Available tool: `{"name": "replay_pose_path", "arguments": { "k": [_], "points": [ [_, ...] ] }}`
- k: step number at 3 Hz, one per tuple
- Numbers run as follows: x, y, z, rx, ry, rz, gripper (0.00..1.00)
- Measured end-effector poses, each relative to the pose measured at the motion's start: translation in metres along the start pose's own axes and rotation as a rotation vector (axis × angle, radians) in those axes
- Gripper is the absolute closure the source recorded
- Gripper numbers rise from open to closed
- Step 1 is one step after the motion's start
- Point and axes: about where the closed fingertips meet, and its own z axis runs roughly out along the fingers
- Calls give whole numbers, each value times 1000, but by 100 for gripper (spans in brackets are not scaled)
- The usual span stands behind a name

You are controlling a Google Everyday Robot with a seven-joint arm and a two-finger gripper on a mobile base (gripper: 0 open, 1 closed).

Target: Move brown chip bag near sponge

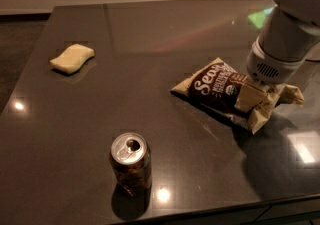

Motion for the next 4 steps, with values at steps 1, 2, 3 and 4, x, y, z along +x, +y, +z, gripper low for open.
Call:
{"name": "replay_pose_path", "arguments": {
  "k": [1,2,3,4],
  "points": [
    [-25,-8,-5,5,-18,-40,83],
    [-59,-19,-5,1,-64,-84,100],
    [-112,-26,-9,-18,-146,-149,100],
    [-153,-23,-10,-50,-221,-198,100]
  ]
}}
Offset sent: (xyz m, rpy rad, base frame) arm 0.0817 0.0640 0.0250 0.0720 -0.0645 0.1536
